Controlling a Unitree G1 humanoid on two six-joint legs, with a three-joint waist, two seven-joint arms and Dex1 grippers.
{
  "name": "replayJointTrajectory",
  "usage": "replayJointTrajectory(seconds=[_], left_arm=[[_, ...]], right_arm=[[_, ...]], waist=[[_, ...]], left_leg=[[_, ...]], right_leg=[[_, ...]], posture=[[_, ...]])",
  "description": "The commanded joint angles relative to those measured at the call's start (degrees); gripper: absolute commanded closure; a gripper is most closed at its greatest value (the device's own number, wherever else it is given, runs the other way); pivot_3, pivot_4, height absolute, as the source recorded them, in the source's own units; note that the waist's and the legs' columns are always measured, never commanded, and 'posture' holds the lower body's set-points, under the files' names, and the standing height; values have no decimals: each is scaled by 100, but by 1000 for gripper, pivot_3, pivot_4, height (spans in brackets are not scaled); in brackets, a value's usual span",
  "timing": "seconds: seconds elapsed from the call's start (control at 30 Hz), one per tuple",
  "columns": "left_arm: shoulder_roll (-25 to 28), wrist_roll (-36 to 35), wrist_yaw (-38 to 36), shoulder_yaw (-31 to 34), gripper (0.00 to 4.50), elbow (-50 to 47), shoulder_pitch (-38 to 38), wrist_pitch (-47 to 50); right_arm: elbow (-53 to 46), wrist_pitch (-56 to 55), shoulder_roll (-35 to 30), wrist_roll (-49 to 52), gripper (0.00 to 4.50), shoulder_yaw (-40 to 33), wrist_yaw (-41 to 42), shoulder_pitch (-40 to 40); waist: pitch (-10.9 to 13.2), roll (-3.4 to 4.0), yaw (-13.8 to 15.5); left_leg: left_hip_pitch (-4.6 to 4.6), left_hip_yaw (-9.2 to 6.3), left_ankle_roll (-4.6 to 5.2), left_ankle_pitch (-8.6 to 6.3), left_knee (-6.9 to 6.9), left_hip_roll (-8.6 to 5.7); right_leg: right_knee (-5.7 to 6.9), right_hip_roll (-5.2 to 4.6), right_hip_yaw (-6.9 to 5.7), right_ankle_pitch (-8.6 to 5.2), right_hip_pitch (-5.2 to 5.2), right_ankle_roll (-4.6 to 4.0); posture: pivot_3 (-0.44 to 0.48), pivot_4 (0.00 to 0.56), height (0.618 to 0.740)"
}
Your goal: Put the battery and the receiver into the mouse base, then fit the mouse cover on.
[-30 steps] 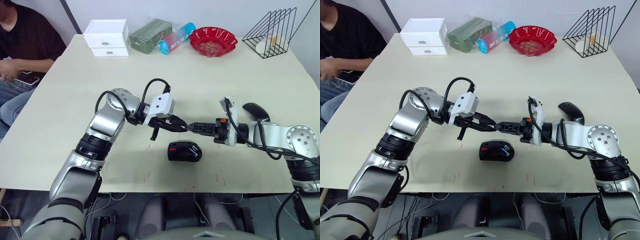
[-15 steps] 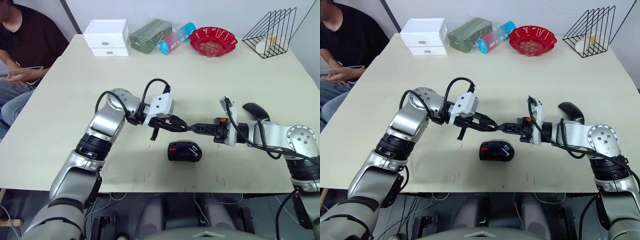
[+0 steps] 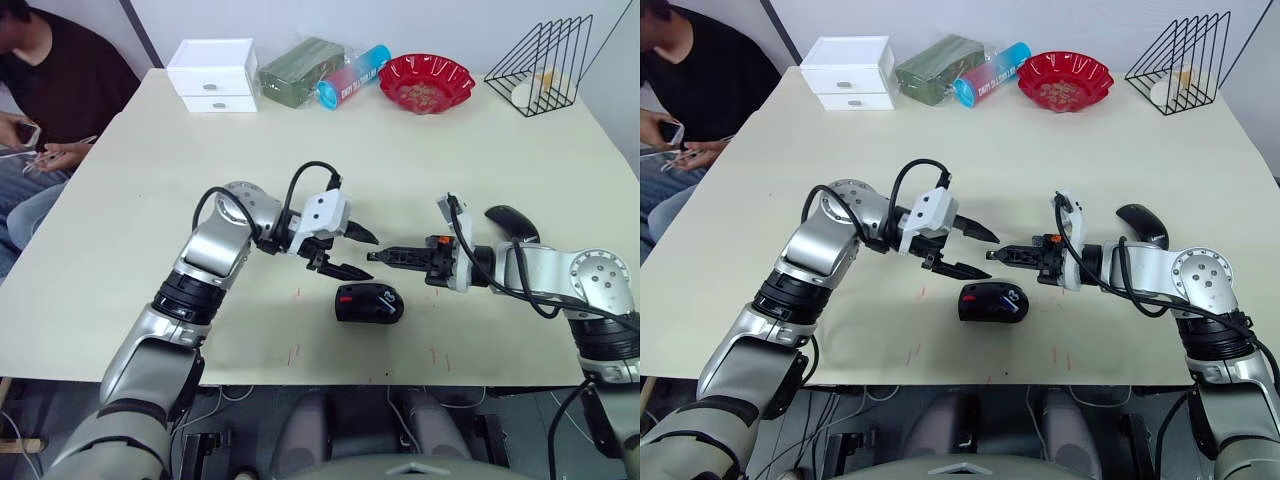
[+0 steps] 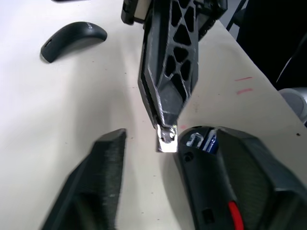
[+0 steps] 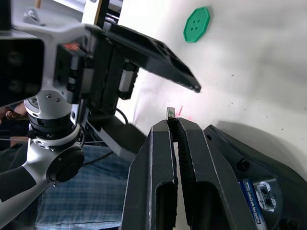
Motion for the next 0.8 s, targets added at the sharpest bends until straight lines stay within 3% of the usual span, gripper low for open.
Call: replayJointTrajectory(seconds=[0.03,0.23,0.6,0.8], left_arm=[[212,-232,-40,279,17,-384,169,136],[397,-543,30,420,17,-882,769,388],[288,-158,415,95,17,-921,1152,149],[165,-17,607,-44,17,-942,1329,99]], right_arm=[[-275,36,-322,124,4500,-341,326,109],[-871,7,-954,-109,4500,-812,1243,682],[-1708,129,-2031,-2043,4500,-1149,3407,1308],[-2276,-732,-2059,-3589,4500,-1236,4644,1675]], waist=[[0,0,1],[0,0,13],[-1,1,13],[0,0,19]], left_leg=[[0,0,0,0,0,0],[-2,0,0,0,-2,2],[4,0,0,0,-1,0],[3,-1,0,0,-1,-1]], right_leg=[[0,0,0,0,0,0],[-6,-2,-1,0,1,0],[2,0,0,1,2,0],[-1,0,-1,0,2,1]], posture=[[0,150,740],[0,150,740],[0,150,740],[0,150,740]])
